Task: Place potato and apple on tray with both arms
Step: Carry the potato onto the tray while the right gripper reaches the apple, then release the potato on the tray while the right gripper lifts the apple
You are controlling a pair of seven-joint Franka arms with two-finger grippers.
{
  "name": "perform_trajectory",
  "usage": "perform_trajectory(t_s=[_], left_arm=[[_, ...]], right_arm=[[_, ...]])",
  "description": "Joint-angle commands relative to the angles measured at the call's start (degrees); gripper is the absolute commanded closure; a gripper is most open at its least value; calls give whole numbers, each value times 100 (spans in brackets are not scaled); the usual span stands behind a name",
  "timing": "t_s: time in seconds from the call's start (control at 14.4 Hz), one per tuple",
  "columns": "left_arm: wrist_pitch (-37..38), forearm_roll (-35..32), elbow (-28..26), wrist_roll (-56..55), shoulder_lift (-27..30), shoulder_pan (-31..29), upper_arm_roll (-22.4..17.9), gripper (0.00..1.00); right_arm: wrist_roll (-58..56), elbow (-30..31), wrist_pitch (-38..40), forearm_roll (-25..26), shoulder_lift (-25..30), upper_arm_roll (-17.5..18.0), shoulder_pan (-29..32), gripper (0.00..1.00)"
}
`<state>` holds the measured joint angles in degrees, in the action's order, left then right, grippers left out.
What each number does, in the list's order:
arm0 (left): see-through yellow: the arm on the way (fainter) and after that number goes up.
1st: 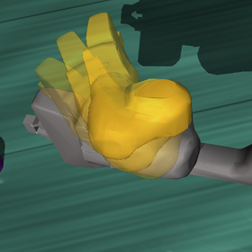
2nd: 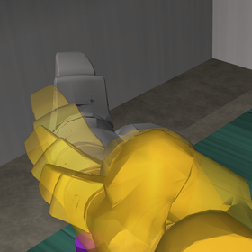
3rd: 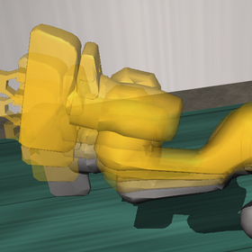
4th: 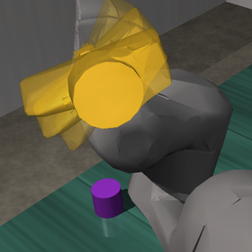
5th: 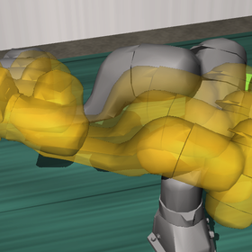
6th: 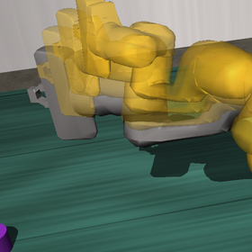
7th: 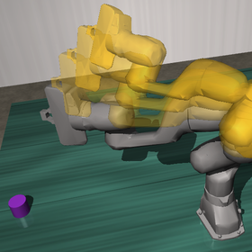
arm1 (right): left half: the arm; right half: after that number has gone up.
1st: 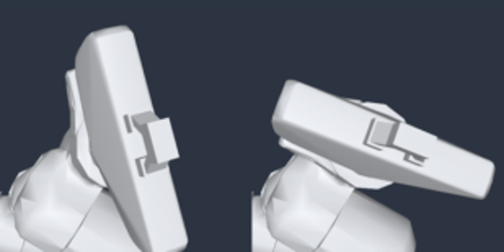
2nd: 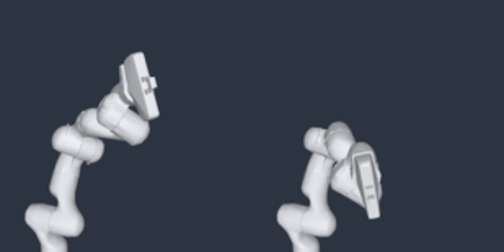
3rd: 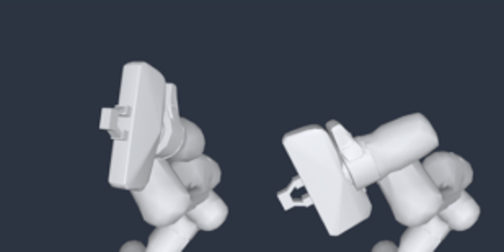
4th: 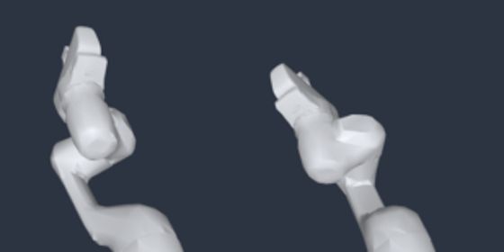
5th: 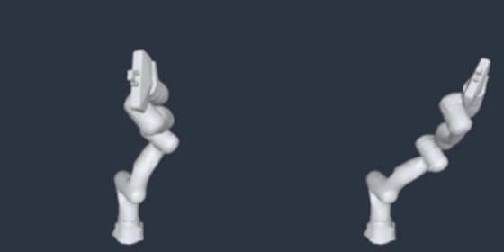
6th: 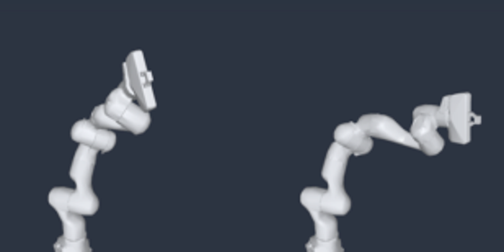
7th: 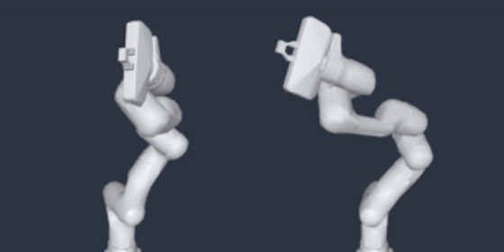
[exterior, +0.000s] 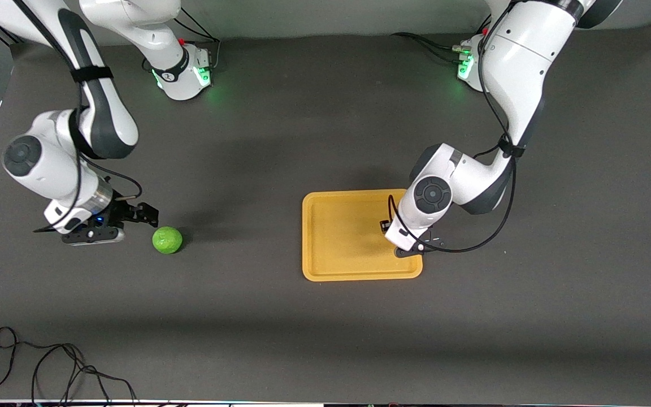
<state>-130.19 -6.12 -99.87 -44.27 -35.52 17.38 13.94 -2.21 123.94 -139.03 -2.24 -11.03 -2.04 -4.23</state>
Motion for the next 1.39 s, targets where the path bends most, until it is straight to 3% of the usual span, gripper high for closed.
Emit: perform_trajectory(t_s=[0.0,0.21,0.55,0.76,0.97,1.18,1.32], left_arm=[[-33,-179,125,-134,-52,99,-67,0],[45,-162,134,-152,35,46,-59,0],[678,-39,160,321,852,-516,-50,0],[1152,146,143,875,1379,-876,-58,0],[1459,172,143,1121,1915,-1297,-50,0],[2180,549,143,2253,2372,-1807,-76,0],[2505,585,134,2755,2636,-2141,-76,0]], right_arm=[[-104,112,-658,101,-477,-59,-60,1],[-78,112,-985,330,-847,-60,-52,1],[28,86,-1381,303,-1340,-60,-60,4],[28,86,-1363,295,-1323,-60,-51,33],[54,77,-1250,295,-982,-42,-69,43],[307,-605,90,251,-656,-24,-427,43],[1191,-1317,1032,251,-637,-24,-910,43]])
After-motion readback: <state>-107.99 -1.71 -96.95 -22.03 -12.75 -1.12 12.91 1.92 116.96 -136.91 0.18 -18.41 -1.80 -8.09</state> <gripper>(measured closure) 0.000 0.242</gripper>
